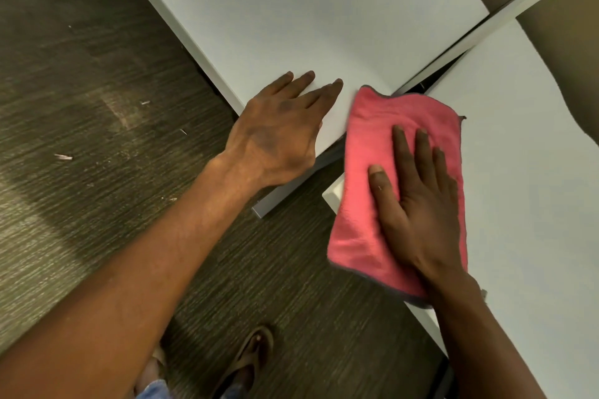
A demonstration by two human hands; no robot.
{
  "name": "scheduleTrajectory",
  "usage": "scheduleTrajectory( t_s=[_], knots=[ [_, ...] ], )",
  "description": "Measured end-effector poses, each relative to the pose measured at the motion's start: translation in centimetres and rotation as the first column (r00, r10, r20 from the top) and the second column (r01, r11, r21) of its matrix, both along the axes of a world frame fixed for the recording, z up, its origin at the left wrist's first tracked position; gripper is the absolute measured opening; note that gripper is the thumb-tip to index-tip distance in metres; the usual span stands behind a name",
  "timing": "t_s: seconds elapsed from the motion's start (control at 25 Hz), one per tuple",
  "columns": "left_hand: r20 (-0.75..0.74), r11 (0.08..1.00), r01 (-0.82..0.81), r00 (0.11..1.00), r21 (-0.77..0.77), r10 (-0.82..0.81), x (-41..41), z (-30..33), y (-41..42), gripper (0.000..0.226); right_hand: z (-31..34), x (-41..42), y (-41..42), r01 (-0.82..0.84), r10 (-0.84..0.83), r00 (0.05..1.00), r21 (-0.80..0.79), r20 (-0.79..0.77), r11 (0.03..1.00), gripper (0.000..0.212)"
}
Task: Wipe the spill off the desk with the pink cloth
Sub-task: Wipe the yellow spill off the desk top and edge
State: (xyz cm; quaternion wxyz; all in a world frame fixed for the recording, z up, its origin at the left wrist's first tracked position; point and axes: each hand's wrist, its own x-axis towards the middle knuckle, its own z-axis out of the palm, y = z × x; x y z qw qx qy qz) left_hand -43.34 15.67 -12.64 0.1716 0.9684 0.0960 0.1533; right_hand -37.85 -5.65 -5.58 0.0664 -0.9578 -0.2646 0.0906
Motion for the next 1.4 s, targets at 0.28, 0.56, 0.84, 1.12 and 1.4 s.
scheduleTrajectory(
  t_s=[0.28,0.56,0.84,1.12,1.4],
  knots=[
    [0.009,1.000,-0.003,1.000,-0.007,0.003,-0.1,-0.1,0.2,0.059,-0.1,-2.6,-3.9,-0.136,0.136,0.991,-0.012,0.007,0.991,0.071],
    [0.015,0.999,-0.038,0.999,0.011,0.038,0.3,-0.1,-0.4,0.059,-0.5,-0.3,1.0,-0.015,0.015,1.000,-0.006,0.027,1.000,0.077],
    [0.007,1.000,-0.007,1.000,0.016,0.007,0.1,0.1,0.0,0.058,0.4,-1.1,-5.5,-0.161,0.161,0.987,0.018,-0.001,0.987,0.066],
    [0.028,0.998,-0.056,0.998,0.032,0.055,0.2,-0.3,-0.4,0.060,-0.1,0.7,-0.9,0.005,-0.005,1.000,-0.007,0.000,1.000,0.075],
    [-0.003,0.998,-0.039,0.999,0.038,0.039,0.0,-0.2,-0.1,0.060,0.2,-2.0,-5.3,-0.198,0.199,0.980,0.038,-0.016,0.979,0.067]
  ],
)
